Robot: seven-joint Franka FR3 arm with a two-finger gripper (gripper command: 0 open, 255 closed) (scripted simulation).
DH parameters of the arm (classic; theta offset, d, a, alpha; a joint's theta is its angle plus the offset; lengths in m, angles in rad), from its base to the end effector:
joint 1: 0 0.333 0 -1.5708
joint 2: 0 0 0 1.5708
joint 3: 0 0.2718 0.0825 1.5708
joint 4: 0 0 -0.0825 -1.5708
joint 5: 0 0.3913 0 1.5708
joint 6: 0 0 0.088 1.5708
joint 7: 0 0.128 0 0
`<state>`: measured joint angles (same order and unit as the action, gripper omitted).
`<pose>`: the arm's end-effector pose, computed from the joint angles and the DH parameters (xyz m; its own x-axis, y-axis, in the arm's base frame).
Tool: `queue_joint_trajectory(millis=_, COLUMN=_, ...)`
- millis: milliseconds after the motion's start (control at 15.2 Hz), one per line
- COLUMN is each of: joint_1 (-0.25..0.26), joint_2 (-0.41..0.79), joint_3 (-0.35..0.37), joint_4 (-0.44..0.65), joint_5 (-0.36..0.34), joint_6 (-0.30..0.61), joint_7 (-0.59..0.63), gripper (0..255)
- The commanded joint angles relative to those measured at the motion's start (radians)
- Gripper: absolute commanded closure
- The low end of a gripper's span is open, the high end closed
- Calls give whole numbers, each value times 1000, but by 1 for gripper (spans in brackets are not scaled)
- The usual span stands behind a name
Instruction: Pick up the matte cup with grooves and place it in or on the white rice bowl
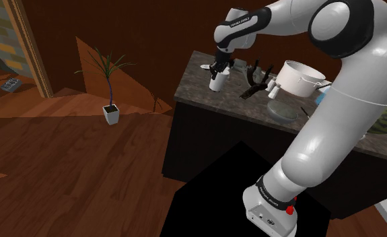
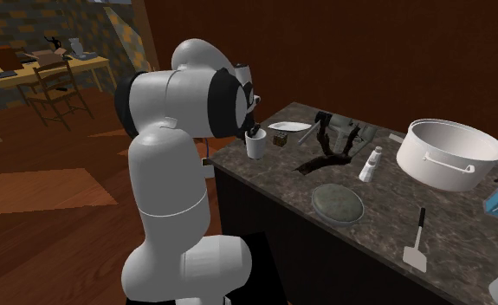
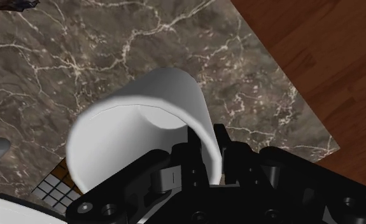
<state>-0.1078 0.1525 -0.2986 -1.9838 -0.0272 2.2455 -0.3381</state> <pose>0.5504 -0.2360 0.3355 0.9954 -0.0421 0.0856 -0.0508 -0.9935 0.1019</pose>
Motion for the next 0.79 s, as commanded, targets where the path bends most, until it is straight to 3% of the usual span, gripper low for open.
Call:
queue_joint_trajectory(millis=0, joint_1=1, joint_2=-11, joint_3=0, joint_4=15, joint_5=-3, joint_6=-25, joint_7=1, gripper=255)
queue_joint_trajectory(millis=726, joint_1=5, joint_2=-57, joint_3=-2, joint_4=110, joint_5=-16, joint_6=-165, joint_7=3, gripper=255)
